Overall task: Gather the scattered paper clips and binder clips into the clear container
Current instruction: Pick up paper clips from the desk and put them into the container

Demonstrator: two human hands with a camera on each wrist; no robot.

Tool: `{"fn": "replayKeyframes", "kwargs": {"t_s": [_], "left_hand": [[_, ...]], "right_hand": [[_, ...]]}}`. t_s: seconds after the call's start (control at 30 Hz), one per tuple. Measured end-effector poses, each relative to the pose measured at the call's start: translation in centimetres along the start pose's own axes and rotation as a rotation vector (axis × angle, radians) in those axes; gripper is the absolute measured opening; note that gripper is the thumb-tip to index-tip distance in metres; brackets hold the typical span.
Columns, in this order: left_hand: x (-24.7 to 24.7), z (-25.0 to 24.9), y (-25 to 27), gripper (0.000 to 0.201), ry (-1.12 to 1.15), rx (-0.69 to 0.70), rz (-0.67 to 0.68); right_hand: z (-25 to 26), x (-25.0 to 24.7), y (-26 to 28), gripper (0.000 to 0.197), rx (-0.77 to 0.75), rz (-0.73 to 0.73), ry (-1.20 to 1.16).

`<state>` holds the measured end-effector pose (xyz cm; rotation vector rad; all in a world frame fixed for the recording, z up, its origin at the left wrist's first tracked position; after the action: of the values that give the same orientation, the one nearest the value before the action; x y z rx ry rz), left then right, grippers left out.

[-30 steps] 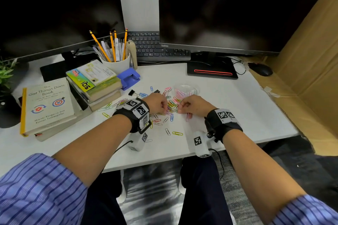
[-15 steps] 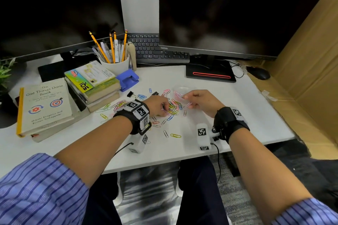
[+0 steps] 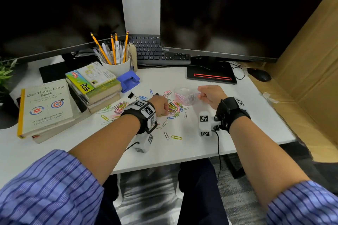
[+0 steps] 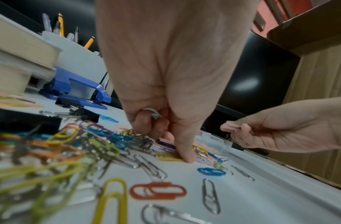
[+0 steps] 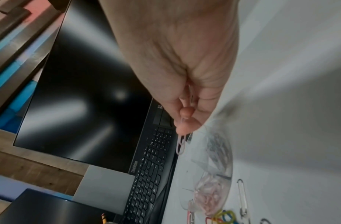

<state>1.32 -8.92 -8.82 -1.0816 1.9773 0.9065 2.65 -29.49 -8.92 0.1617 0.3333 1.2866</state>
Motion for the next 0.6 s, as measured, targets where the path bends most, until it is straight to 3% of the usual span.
{"fn": "replayKeyframes", "kwargs": {"t_s": [0.1,0.3,0.43,0.5,0.6], "left_hand": [[0.1,0.1,0.0,0.023,0.001,0.004,0.003],[-0.3,0.7,0.1,0.025,0.085,0.020,-0.029],[-1.1,1.1,0.1,0.016,0.180,0.057,-0.071],[-1.6,1.6,-0.1,0.004,0.296,0.043,-0.133],[-2.1,2.5,-0.1,0.019,0.433,-0.009,-0.202]], "right_hand": [[0.4,0.4,-0.5,0.006,-0.029,-0.017,0.045],[0.4,1.1,-0.5,0.016,-0.100,0.025,0.362],[0.9,1.0,-0.3,0.012,-0.138,-0.002,0.554],[1.5,0.6,-0.3,0.020,-0.197,-0.084,0.559],[2.0,0.6,0.0,0.014,-0.230,-0.140,0.597]]}}
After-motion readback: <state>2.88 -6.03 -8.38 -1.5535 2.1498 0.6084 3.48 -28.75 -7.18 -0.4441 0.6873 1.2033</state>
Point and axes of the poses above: each hand's wrist, its own y-axis away from the middle knuckle, its own x-axis out of the palm, z = x × y, the point moved 5 cm from there along -y, towards the middle knuckle, and after that the axes turned 10 degrees about y, right-handed, at the moved point
